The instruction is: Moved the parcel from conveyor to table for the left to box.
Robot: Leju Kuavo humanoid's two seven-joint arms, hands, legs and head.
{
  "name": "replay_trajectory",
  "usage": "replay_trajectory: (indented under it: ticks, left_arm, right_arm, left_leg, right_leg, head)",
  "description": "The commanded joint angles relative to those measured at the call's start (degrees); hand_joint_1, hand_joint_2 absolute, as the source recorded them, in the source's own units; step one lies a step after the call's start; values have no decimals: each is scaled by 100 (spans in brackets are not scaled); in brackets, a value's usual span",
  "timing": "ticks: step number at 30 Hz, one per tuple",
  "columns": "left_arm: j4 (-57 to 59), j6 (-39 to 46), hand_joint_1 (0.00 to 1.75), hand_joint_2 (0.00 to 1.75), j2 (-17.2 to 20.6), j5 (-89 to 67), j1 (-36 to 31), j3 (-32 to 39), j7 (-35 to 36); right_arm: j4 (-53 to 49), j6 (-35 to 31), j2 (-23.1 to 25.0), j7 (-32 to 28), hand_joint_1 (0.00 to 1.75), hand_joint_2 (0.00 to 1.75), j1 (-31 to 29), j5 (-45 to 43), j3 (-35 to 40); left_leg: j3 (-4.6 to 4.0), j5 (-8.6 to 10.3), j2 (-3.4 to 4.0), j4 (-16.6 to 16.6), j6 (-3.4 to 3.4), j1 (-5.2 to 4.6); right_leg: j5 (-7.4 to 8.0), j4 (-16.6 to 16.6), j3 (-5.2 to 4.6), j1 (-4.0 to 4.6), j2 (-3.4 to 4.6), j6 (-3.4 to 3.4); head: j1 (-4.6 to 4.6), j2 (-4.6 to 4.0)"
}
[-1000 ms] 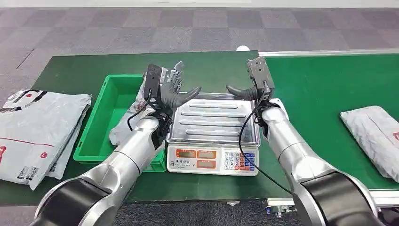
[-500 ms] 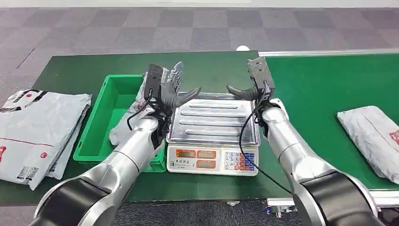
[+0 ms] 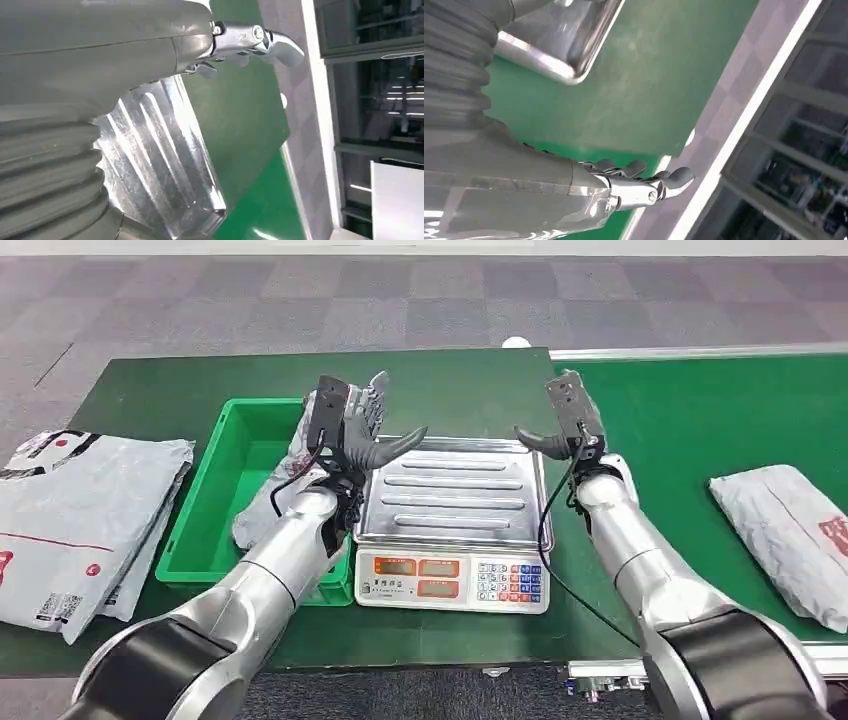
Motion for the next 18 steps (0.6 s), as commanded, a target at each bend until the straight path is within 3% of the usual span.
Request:
replay_trajectory:
  ticks: [1, 4, 9, 15, 18]
  left_arm:
    - [185, 77, 0, 175, 51, -22, -77, -212, -102]
    - [173, 88, 0, 175, 61, -27, -81, -225, -119]
    - [170, 7, 0, 175, 28, 56, 30, -177, -124]
    - [178, 3, 0, 175, 21, 66, 36, -173, -122]
    - [230, -49, 0, 175, 2, 85, 51, -178, -60]
  right_arm:
    - [251, -300, -551, -27, 0, 175, -34, 327, 295]
    - [249, -353, -540, 13, 0, 175, -39, 413, 274]
    - [401, -983, -806, 271, 0, 175, -20, 960, 400]
    - [387, -961, -837, 245, 0, 175, 5, 973, 368]
    - [419, -1280, -961, 433, 0, 175, 92, 1266, 397]
  left_leg:
    - [13, 1, -12, -7, 3, 1]
    - [12, 1, -7, -7, 3, 2]
    - [18, 1, -4, -11, 3, 3]
    - [8, -1, -5, -4, 4, 1]
    - [10, -1, -1, -5, 3, -1]
  right_leg:
    - [-1, -11, 20, 2, -13, -2]
    - [0, -11, 18, 3, -9, -2]
    - [2, -16, 24, 5, -4, -3]
    - [0, -9, 13, 3, -6, 0]
    - [-1, -6, 11, -1, 1, -2]
  head:
    - [0, 0]
    - [0, 0]
    - [0, 0]
    - [0, 0]
    - [0, 0]
